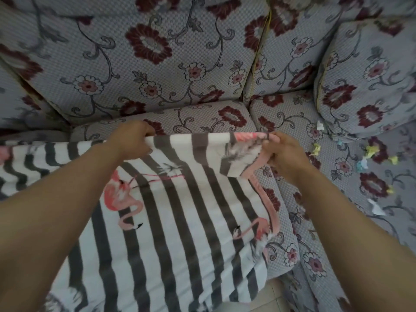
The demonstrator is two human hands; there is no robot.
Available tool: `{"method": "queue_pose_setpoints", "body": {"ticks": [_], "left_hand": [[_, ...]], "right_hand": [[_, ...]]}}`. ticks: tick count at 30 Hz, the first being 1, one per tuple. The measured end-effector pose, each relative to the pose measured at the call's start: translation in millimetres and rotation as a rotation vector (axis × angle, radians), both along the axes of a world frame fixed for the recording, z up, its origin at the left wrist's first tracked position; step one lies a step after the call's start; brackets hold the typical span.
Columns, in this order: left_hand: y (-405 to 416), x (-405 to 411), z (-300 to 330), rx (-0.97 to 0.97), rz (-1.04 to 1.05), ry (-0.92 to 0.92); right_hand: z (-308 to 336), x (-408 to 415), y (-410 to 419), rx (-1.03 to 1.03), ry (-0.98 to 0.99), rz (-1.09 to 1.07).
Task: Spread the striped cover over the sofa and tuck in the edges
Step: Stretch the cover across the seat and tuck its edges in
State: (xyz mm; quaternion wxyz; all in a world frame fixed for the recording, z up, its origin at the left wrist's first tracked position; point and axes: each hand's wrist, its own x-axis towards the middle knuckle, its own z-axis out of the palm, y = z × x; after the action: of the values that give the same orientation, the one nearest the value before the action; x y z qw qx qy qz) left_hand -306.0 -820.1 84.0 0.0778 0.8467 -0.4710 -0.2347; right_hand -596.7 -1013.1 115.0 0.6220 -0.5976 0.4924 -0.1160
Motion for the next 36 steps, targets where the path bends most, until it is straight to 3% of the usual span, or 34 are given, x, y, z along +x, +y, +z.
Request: {"method": "queue_pose_setpoints", "body": {"ticks": [5, 7, 10, 16, 22, 29, 34, 36], "left_hand": [[-29, 30, 31, 0.126, -0.029, 0.310], [-43, 42, 34, 0.169, -0.039, 0.344], [-68, 57, 14, 0.139, -0.008, 0.239], [-123, 65, -55, 0.153, 0.087, -0.181], [-157, 76, -129, 0.139, 0.280, -0.422], [-189, 104, -175, -0.077, 0.389, -0.420], [-185, 84, -232, -0.098, 0.351, -0.203], [-181, 78, -249, -0.067, 0.278, -0.235]], "right_hand": [[5, 20, -30, -0.138, 0.000, -0.075], [-5, 32, -47, -0.223, 0.054, -0.073], [-27, 54, -76, -0.342, 0.129, -0.061], [-96, 112, -136, -0.567, 0.383, -0.011], [-176, 173, -181, -0.515, 0.466, -0.029], [-230, 226, -215, -0.551, 0.463, -0.097], [-278, 238, -204, -0.615, 0.550, -0.058], [-290, 238, -204, -0.657, 0.546, -0.015]]}}
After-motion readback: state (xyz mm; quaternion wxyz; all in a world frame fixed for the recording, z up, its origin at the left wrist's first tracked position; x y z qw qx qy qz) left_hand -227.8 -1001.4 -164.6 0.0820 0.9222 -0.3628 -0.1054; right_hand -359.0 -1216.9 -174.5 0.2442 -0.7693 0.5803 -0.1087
